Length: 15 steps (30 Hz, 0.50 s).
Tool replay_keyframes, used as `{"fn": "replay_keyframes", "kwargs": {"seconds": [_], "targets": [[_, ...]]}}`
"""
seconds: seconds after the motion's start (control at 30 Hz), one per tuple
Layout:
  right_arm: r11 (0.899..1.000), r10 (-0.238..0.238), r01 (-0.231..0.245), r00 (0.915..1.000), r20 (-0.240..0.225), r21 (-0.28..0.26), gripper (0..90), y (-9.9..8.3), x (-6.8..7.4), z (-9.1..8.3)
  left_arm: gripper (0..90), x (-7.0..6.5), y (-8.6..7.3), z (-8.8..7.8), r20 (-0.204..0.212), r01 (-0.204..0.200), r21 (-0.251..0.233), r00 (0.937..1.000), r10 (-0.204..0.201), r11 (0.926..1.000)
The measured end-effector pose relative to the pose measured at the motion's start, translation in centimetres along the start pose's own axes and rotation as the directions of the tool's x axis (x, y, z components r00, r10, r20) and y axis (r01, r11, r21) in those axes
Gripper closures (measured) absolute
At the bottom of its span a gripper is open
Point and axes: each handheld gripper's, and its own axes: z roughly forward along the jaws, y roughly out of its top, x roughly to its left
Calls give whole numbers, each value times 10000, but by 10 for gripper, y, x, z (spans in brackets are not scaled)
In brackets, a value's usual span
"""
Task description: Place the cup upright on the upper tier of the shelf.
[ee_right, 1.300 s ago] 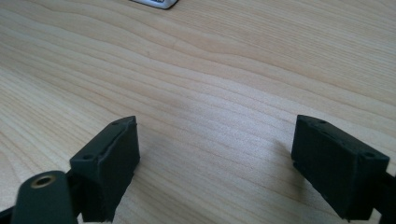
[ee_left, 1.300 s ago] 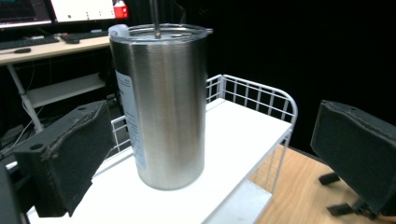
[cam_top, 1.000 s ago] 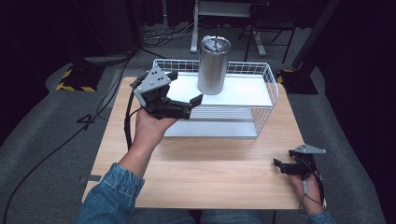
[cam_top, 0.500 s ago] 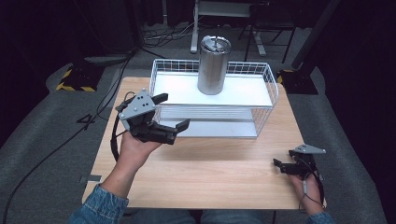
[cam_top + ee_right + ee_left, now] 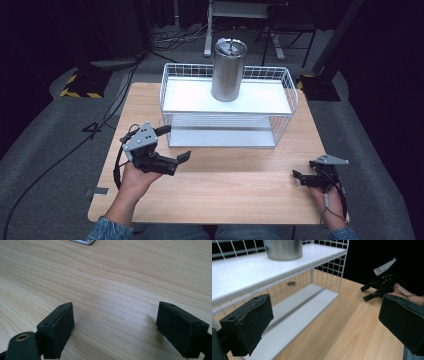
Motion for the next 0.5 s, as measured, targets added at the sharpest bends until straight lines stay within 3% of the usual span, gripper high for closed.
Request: {"fn": "replay_keyframes", "kwargs": {"seconds": [0.13,0.3,0.5], "targets": [[10000,-1,1,10000,-1,3,154,0,0,0,0,3,-17,0,-120,298,192,9995,-296,9994],[10000,1,-1,10000,2,0,154,0,0,0,0,5,-33,-1,-500,246,563,9985,-218,9981],[10000,-2,2,10000,3,0,154,0,0,0,0,9,-59,0,-712,587,816,9961,-530,9949]]}}
